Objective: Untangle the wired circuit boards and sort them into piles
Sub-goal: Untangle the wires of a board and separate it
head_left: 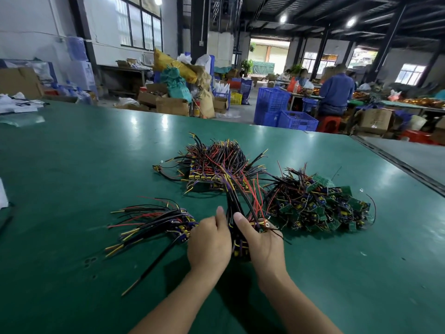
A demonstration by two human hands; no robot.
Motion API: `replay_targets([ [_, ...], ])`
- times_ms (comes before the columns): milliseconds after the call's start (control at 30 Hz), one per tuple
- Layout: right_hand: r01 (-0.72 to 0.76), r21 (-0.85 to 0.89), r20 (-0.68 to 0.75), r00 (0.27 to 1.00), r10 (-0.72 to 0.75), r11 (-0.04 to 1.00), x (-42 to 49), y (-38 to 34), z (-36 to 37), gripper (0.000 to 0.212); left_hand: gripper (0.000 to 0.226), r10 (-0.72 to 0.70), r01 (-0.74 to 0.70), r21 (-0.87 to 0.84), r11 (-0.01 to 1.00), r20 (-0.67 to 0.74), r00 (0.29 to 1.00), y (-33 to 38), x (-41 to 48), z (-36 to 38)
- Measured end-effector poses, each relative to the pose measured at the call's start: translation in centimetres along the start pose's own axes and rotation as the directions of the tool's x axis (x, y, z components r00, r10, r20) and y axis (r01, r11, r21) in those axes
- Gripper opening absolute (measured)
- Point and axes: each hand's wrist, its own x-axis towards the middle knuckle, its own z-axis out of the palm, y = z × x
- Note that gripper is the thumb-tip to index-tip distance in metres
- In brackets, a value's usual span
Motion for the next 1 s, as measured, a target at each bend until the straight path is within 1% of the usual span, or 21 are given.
replay_targets([
  [67,0.019,0.008,-0.083,0.996,-0.018,1.0,0.2,0.2,0.0,0.045,0.063,-0.064,0.064,-0.022,0.998,0.006,0.998,0.1,0.4,0.4],
  [133,0.04,0.027,-0.097,0.995,-0.037,0.999,0.3,0.3,0.1,0.045,0.065,-0.063,0.062,-0.048,0.997,-0.012,0.998,0.4,0.5,0.6],
  [167,0.034,0.017,-0.091,0.995,-0.032,0.999,0.3,0.3,0.1,0.045,0.065,-0.036,0.034,-0.057,0.998,-0.024,0.999,0.4,0.4,0.7],
  [200,0.02,0.008,-0.075,0.997,-0.02,1.0,0.4,0.2,0.1,0.05,0.065,-0.002,-0.001,-0.07,0.998,-0.03,1.0,0.5,0.4,0.7],
  [267,-0.029,0.034,-0.059,0.998,0.031,0.999,0.6,0.2,-0.3,0.057,0.064,0.041,-0.042,-0.12,0.992,-0.007,0.999,0.3,0.5,0.7],
  [367,-0.067,0.12,-0.005,0.998,0.068,0.991,0.8,0.4,-0.6,0.055,0.062,0.038,-0.028,-0.207,0.978,0.044,0.998,0.1,0.4,0.7],
  [467,-0.147,0.269,0.082,0.988,0.129,0.952,0.9,0.8,-0.3,0.043,0.059,0.019,0.005,-0.303,0.953,0.075,0.997,0.2,0.5,0.7],
  [500,-0.148,0.278,0.103,0.987,0.123,0.949,1.0,0.8,-0.3,0.041,0.059,0.023,0.002,-0.318,0.948,0.076,0.997,0.2,0.5,0.7],
  [600,-0.109,0.244,0.139,0.987,0.077,0.964,1.1,1.0,-0.7,0.047,0.061,-0.02,0.05,-0.364,0.93,0.086,0.996,-0.2,0.6,0.6],
  [667,-0.08,0.193,0.106,0.992,0.061,0.978,1.1,1.0,-0.8,0.052,0.057,-0.06,0.088,-0.386,0.918,0.084,0.995,-0.8,0.8,0.3],
  [733,-0.062,0.221,0.06,0.997,0.049,0.973,1.1,0.9,-0.7,0.06,0.054,-0.096,0.113,-0.419,0.901,0.063,0.993,-1.2,1.2,0.0],
  [800,-0.075,0.264,0.037,0.997,0.067,0.962,1.1,0.4,-0.7,0.067,0.054,-0.152,0.15,-0.47,0.87,0.034,0.988,-1.6,1.6,-0.5],
  [867,-0.105,0.244,0.027,0.995,0.101,0.964,1.3,0.0,-1.2,0.073,0.056,-0.22,0.211,-0.547,0.81,0.051,0.974,-1.8,2.0,-1.1],
  [933,-0.135,0.149,0.014,0.991,0.134,0.98,1.5,-0.3,-1.7,0.074,0.056,-0.273,0.263,-0.655,0.708,0.09,0.958,-1.8,2.6,-2.0],
  [1000,-0.151,-0.011,0.044,0.987,0.152,0.988,1.4,-0.5,-2.0,0.078,0.054,-0.298,0.273,-0.744,0.609,0.103,0.949,-1.9,3.2,-3.1],
])
